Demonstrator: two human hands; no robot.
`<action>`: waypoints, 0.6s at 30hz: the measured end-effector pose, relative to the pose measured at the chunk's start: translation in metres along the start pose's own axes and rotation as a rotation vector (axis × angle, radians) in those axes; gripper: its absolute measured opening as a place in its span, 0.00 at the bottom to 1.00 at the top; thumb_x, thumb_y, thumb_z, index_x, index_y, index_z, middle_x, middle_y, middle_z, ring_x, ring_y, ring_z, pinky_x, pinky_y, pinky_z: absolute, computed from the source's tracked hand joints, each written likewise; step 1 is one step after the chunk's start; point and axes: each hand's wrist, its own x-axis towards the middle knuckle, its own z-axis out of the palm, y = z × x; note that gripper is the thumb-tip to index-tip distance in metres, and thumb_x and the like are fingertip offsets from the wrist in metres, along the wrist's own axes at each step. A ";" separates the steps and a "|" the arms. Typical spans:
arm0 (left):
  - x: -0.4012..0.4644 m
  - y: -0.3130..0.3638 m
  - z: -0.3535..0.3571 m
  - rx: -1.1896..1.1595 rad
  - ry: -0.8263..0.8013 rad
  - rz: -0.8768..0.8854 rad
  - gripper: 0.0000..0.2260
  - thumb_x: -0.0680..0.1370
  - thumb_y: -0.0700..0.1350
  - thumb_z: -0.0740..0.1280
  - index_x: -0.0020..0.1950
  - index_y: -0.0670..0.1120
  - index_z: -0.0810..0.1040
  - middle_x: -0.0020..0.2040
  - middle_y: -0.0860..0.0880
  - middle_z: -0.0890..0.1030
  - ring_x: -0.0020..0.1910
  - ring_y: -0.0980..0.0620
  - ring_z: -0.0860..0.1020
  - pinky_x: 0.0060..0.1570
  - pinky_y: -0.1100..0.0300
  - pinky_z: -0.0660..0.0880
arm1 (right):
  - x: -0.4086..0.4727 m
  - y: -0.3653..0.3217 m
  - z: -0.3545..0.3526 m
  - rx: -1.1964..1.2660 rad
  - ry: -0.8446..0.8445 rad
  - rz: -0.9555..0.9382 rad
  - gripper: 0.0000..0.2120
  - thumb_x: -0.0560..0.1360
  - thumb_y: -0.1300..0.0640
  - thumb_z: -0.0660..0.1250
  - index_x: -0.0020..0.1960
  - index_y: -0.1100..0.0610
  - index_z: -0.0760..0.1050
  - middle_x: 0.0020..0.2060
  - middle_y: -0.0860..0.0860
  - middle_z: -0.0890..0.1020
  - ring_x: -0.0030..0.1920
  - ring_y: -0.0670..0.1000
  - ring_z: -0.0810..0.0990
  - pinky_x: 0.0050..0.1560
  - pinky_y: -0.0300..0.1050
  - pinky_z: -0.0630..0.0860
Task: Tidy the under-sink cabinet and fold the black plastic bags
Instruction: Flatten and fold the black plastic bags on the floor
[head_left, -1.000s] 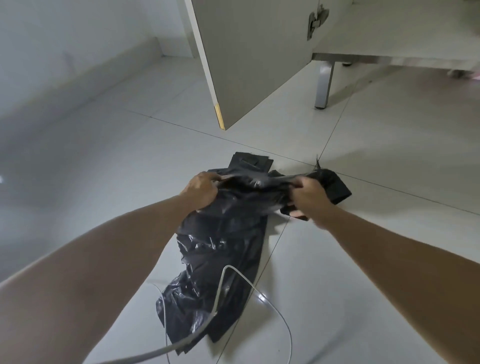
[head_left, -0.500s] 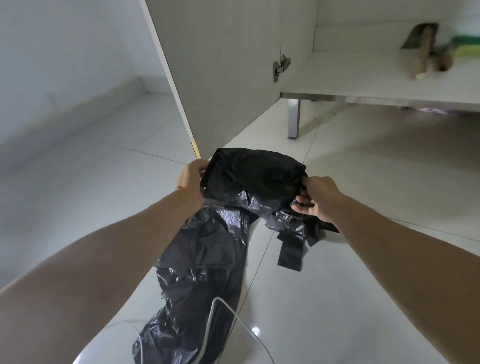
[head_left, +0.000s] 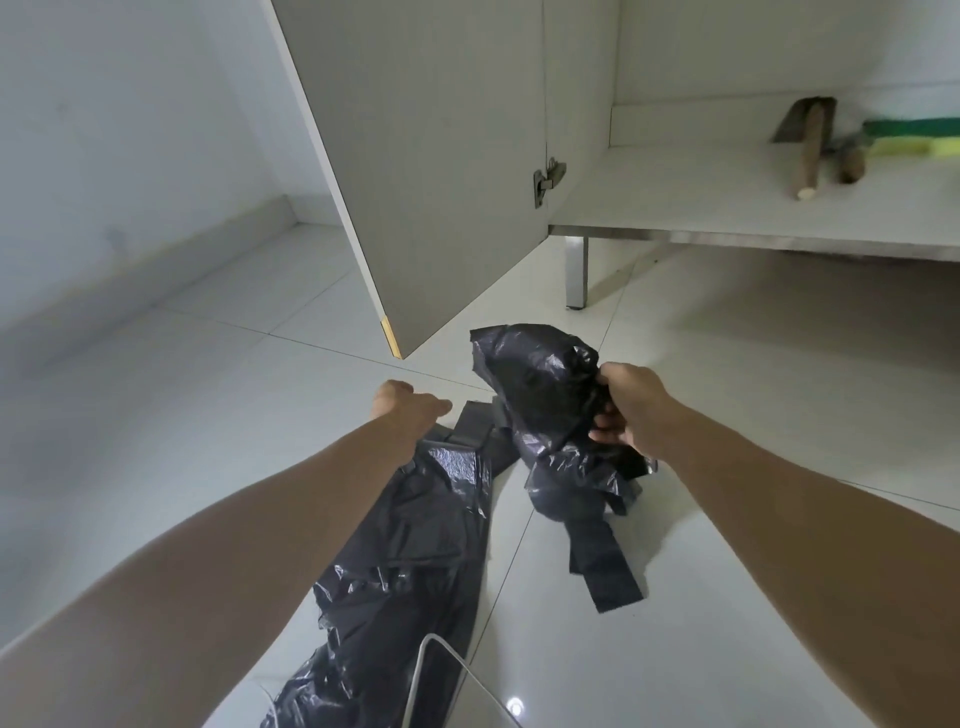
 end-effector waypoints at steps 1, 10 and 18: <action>0.001 0.000 0.001 0.060 -0.030 0.016 0.26 0.73 0.40 0.74 0.68 0.38 0.70 0.60 0.38 0.77 0.58 0.39 0.78 0.59 0.44 0.76 | -0.001 -0.002 -0.001 -0.005 0.001 -0.008 0.12 0.77 0.61 0.56 0.35 0.58 0.68 0.27 0.53 0.67 0.27 0.52 0.68 0.32 0.46 0.74; 0.000 -0.010 0.026 -0.149 -0.230 -0.109 0.02 0.79 0.37 0.65 0.50 0.38 0.76 0.42 0.42 0.79 0.35 0.47 0.78 0.40 0.52 0.77 | 0.000 -0.002 -0.012 0.040 -0.025 -0.015 0.07 0.68 0.57 0.56 0.32 0.52 0.67 0.27 0.52 0.69 0.26 0.52 0.65 0.30 0.40 0.65; 0.002 -0.007 0.040 -0.478 -0.254 -0.189 0.05 0.79 0.36 0.66 0.45 0.37 0.73 0.41 0.41 0.77 0.38 0.44 0.77 0.36 0.55 0.72 | 0.004 0.003 -0.021 0.021 0.010 -0.004 0.11 0.73 0.59 0.54 0.32 0.54 0.65 0.27 0.52 0.68 0.25 0.52 0.65 0.29 0.39 0.63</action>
